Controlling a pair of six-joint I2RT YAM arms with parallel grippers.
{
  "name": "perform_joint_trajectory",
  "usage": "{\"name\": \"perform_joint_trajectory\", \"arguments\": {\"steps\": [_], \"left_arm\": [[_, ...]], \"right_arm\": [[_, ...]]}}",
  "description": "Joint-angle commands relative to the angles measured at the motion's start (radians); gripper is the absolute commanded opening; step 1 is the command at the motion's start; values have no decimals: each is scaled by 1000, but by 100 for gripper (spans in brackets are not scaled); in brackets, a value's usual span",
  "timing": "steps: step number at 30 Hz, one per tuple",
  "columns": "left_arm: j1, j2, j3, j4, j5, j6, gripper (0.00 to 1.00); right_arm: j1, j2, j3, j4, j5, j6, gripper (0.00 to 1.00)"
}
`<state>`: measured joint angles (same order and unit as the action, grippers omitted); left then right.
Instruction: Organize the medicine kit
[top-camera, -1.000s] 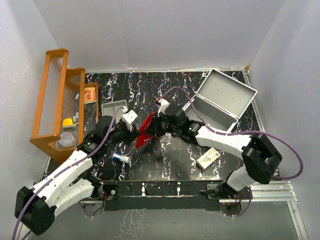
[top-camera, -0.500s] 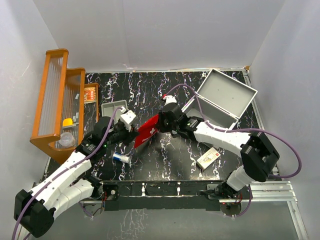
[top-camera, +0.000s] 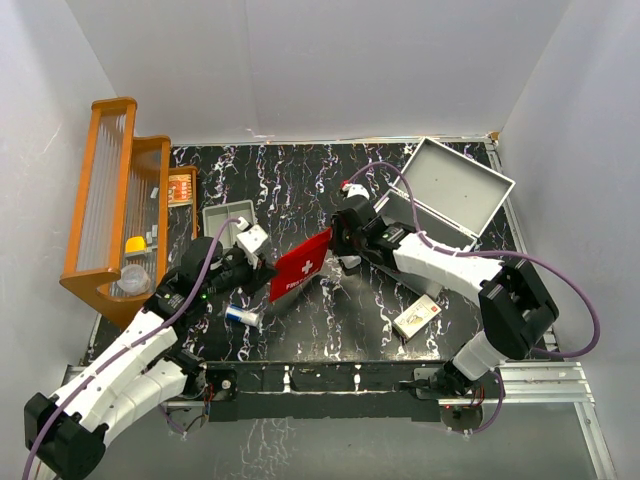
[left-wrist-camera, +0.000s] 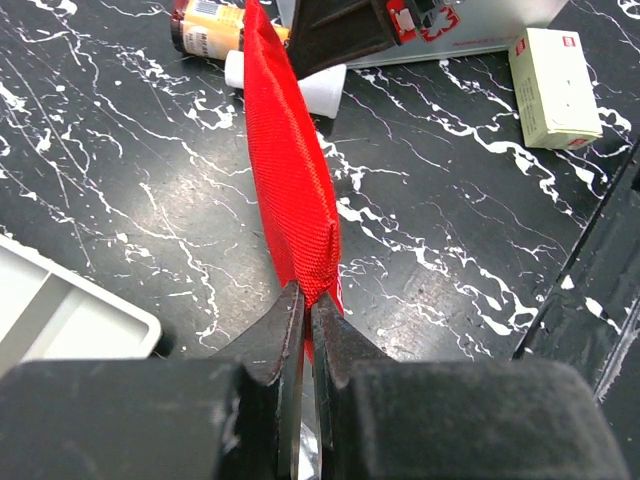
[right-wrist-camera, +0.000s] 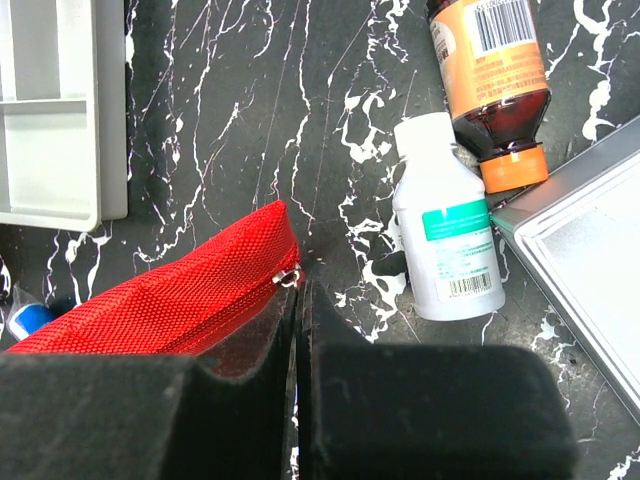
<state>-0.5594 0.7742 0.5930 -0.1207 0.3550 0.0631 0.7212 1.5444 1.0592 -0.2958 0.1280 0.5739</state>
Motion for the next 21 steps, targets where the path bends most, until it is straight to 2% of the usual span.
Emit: {"name": "perform_joint_trajectory", "arguments": {"steps": [1,5,8,11,14,16,21], "left_arm": [[-2,-28,48,-35,81,8,0],[-1,-40,59,-41,92,-3,0],[-2,-36,65,-34,90,-33,0],[-1,-21,73,-26,89,-64,0],[-2,5,108,-56,78,-72,0],[-1,30,179,-138,19,-73,0],[-2,112,364,-279,9,-59,0]], "right_arm": [[-35,-3,40,28,-17,-70,0],[-59,-12,28,35,-73,-103,0],[-73,-34,11,53,-174,-162,0],[-88,-71,-17,70,-284,-210,16],[-115,-115,-43,59,-363,-247,25],[-143,-151,-55,36,-418,-259,32],[-190,-294,-129,91,-505,-238,54]]}}
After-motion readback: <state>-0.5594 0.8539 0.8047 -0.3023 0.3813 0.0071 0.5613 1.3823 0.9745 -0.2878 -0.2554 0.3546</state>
